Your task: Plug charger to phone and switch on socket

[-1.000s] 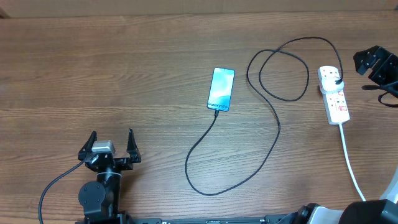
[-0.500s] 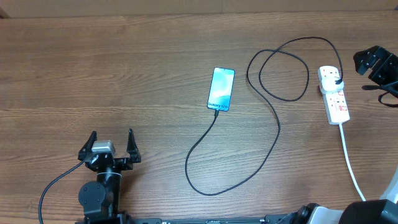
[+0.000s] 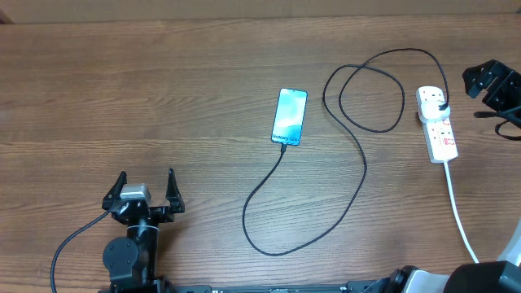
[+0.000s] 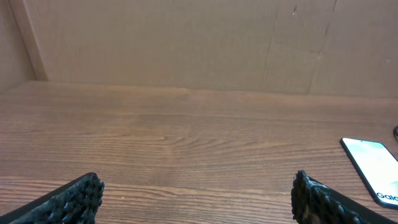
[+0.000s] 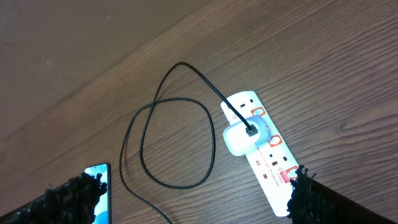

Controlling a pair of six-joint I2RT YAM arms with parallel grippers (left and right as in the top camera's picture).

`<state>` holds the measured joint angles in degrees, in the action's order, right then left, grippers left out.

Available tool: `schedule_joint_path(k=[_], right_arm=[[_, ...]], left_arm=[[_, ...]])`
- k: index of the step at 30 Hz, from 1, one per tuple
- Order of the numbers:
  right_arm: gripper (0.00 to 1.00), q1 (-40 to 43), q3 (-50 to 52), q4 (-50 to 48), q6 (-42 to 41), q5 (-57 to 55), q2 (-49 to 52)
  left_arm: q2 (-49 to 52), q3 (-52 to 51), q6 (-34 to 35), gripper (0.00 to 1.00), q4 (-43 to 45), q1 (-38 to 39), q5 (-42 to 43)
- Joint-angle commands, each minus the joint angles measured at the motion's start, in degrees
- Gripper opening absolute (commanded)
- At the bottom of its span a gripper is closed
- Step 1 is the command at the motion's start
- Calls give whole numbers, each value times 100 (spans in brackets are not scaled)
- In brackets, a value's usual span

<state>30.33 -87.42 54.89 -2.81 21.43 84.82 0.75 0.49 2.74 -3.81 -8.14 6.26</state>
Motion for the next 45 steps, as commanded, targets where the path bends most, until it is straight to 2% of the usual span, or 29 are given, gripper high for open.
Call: schedule_joint_path(k=[1,27,34,45], right_arm=[[100,0,-105,-31,4,-42,7],[100,-125,-28,-201,4,-44,-138],[100,-671,901,-1464,2,-44,-501],[100,-1860,3633,-5001,4,-111,-2173]], left_arm=[[-55,-24,-149,100,-4,-31,83],[-55,-24,-149,100,-4,-31,83],[-55,-24,-149,100,-4,-31,83],[-55,-24,-149,100,-4,-31,83]])
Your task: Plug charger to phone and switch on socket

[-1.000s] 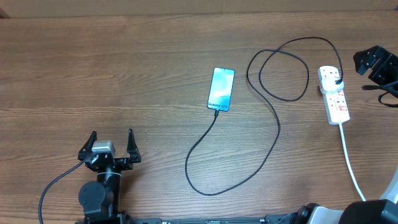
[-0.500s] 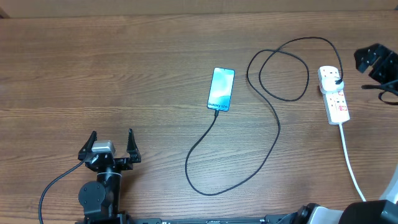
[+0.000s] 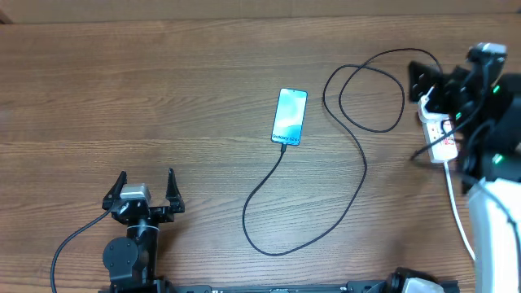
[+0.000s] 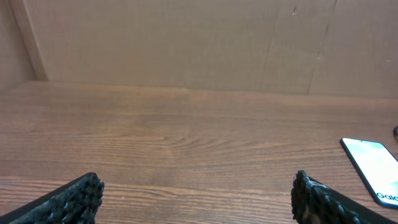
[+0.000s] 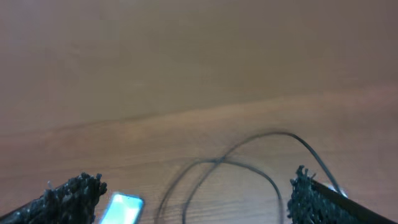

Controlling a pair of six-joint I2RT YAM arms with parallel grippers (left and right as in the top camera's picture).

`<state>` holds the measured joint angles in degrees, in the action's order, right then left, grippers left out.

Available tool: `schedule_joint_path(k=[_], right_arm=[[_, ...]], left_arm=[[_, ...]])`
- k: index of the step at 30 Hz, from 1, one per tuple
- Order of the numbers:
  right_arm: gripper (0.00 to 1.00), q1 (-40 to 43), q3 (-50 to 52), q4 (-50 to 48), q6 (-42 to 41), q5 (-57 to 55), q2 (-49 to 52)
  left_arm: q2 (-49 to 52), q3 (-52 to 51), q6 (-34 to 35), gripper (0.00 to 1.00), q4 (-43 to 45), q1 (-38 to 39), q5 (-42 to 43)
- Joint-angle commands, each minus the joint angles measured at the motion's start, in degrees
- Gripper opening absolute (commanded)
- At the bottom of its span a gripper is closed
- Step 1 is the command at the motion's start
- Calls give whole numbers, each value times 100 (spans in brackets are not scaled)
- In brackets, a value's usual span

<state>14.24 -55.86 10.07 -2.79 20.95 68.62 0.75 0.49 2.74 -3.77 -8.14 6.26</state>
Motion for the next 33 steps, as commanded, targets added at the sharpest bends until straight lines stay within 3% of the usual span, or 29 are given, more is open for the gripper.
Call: schedule_joint_path(k=[1,9,23,28,33], right_arm=[[100,-343,669,-772,2,-101,-706],[100,-916,2323,-2227,2,-337,-2100],[100,-1231,5082,-2693,4,-448,-4323],[100,-1237,5528,-2684,2,-444,-4863],[100,-1303,5541,-2033,4,-612,-5222]], left_arm=[[-55,-24,-149,100,-9,-31,83],[-55,-24,-149,100,-9,-31,83],[-55,-24,-149,100,-9,-31,83],[-55,-24,-149,100,-9,-31,83],[-55,-24,-149,100,-9,-31,83]])
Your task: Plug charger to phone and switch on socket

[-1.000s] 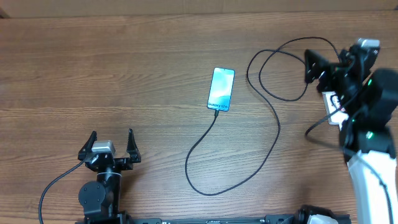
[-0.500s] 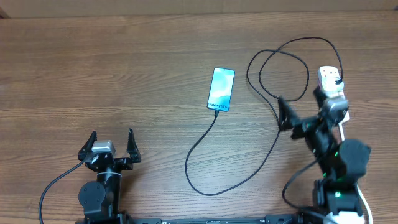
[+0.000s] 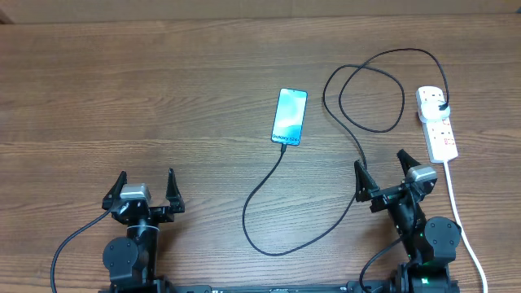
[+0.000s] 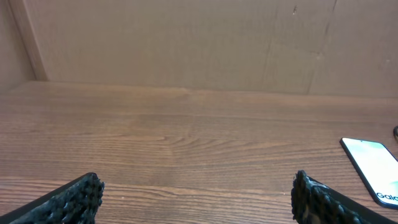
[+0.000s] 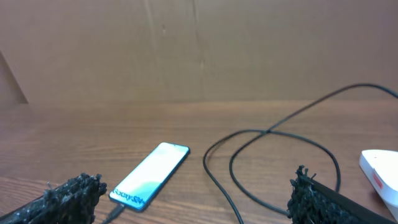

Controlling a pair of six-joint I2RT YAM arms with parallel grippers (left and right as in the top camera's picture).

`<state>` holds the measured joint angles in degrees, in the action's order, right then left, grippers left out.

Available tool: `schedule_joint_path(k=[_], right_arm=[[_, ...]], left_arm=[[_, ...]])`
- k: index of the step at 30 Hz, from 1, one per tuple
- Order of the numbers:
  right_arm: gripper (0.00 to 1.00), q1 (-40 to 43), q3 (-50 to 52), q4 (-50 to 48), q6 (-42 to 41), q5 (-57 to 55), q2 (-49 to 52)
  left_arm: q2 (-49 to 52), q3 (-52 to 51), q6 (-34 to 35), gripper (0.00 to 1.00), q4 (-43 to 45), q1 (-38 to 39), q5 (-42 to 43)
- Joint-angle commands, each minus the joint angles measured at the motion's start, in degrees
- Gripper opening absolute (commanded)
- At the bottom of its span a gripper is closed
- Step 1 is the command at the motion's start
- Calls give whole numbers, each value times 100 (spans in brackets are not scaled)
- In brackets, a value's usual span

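The phone (image 3: 289, 115) lies screen up and lit mid-table, also seen in the right wrist view as the phone (image 5: 151, 174). A black cable (image 3: 281, 156) is plugged into its near end and loops round to a white charger (image 3: 432, 99) seated in the white power strip (image 3: 439, 129) at far right. My right gripper (image 3: 381, 175) stands open near the front edge, short of the strip, with nothing between its fingers. At the front left, my left gripper (image 3: 146, 187) is open and empty too. The strip's switch state is too small to tell.
The cable forms a double loop (image 5: 273, 134) between phone and strip. The strip's white lead (image 3: 457, 207) runs toward the front edge, just right of my right arm. A brown cardboard wall (image 4: 186, 43) backs the wooden table (image 3: 122, 89).
My right arm was over the power strip at the far right; now it stands at the front edge, open, facing the phone and cable. The left arm, phone and cable are unchanged.
First my right gripper hung open at the far right edge, looking down on the strip and charger, with the phone lit and cabled. Then the arm lay across the strip. Now it is back at the front edge, open.
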<state>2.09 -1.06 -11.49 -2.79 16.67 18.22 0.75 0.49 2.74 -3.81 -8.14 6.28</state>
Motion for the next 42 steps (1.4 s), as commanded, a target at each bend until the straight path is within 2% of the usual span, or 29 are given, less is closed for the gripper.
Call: schedule_joint_path(k=[1,10,18,42], right_arm=[[100,-92,61,205,2,-254,-234],[100,-92,61,1580,-2,-656,-942],[100,-96,59,1591,96,-933,-1792],[100,-96,59,1569,111,-894,-1810]], left_arm=[[-55,-24,-149,100,-4,-31,81],[-55,-24,-149,100,-4,-31,81],[-55,-24,-149,100,-4,-31,81],[-55,-24,-149,100,-4,-31,81]])
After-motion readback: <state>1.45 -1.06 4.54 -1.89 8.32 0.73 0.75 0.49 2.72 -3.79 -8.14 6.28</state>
